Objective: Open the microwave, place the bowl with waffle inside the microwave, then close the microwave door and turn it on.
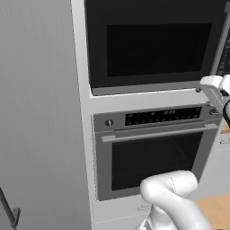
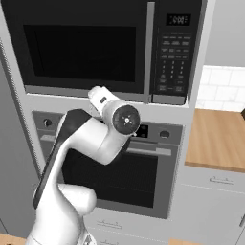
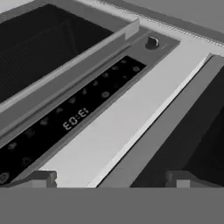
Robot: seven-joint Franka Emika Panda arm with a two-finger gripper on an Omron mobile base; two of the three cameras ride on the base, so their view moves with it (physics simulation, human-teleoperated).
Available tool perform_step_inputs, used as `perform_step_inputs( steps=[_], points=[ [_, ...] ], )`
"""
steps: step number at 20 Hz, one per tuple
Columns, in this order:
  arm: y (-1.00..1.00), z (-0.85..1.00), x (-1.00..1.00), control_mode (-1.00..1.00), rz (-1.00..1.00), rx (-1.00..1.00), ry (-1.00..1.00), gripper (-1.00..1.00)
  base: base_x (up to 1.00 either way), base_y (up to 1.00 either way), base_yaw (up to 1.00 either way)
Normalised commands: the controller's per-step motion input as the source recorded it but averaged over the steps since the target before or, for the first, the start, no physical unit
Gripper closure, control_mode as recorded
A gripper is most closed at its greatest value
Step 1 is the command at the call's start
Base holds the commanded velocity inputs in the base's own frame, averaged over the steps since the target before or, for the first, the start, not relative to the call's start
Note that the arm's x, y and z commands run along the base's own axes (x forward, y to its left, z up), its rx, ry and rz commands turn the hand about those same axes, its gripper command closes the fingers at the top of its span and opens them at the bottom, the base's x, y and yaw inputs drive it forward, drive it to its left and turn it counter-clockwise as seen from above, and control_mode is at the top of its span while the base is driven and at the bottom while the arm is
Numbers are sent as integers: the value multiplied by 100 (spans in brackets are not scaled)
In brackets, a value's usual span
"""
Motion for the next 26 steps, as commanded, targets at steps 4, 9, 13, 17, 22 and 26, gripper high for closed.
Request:
perform_step_inputs(
  steps=[4,9,13,17,22,26],
  points=[
    [-33,80,-37,-100,-1,4,-39,-100,0,0,0],
    [-45,74,-46,-100,0,8,-19,-100,0,0,0],
    [-71,53,-59,-100,0,10,-2,-100,0,0,0],
    [-83,21,-52,-100,0,10,2,-100,0,0,0],
    [-66,1,-25,-100,0,4,0,-100,0,0,0],
    [-12,0,2,-100,0,0,5,-100,0,0,0]
  ],
)
